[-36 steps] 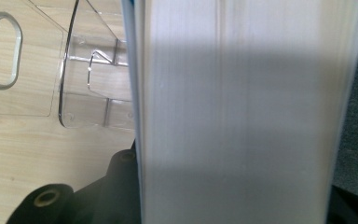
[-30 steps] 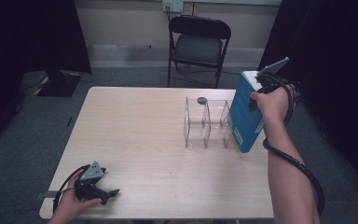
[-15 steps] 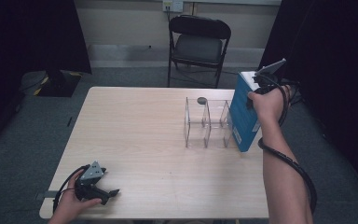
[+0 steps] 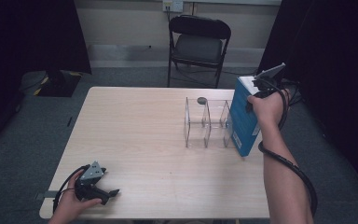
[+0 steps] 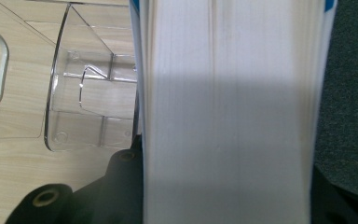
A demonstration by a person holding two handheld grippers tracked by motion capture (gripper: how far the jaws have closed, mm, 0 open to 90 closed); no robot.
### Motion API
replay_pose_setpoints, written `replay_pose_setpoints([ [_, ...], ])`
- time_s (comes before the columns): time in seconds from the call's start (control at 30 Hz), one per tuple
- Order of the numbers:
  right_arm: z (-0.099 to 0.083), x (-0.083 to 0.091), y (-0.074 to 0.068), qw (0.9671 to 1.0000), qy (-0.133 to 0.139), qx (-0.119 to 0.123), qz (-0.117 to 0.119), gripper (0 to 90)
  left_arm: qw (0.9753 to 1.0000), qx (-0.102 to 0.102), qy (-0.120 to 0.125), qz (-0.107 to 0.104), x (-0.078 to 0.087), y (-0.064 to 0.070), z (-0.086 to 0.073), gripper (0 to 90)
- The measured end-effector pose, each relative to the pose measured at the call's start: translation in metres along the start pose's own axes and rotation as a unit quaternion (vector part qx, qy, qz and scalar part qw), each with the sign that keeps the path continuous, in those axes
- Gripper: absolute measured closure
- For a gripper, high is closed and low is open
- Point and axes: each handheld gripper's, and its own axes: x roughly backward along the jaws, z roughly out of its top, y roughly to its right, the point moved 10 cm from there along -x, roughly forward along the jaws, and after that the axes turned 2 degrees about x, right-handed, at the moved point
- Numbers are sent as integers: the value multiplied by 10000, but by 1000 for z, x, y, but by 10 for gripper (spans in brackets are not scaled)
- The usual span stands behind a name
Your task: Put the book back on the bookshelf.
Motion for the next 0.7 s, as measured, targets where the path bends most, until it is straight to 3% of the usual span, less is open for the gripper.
replay_pose_setpoints([
  [0.1, -3, 0, -1, 10000, -34, 6, 20, 611, 10000, 0, -1, 2, 0, 0, 0, 0],
  [0.17, -11, -1, -4, 9995, -283, 53, 102, 609, 10000, 10, -1, -8, 0, 0, 0, 0],
  [0.3, -18, -2, -5, 9989, -416, 66, 180, 607, 10000, 42, 2, -16, 0, 1, 0, 0],
  [0.4, -19, -2, -6, 9987, -479, 130, 108, 609, 10000, 47, 9, -15, 0, 1, 0, 0],
  [0.53, -18, -3, -6, 9992, -380, 56, 63, 617, 10000, 45, 3, -23, 0, 1, 0, 0],
  [0.7, -10, -1, -4, 10000, -47, -15, -57, 620, 10000, 23, -9, -25, 0, 1, 0, 0],
])
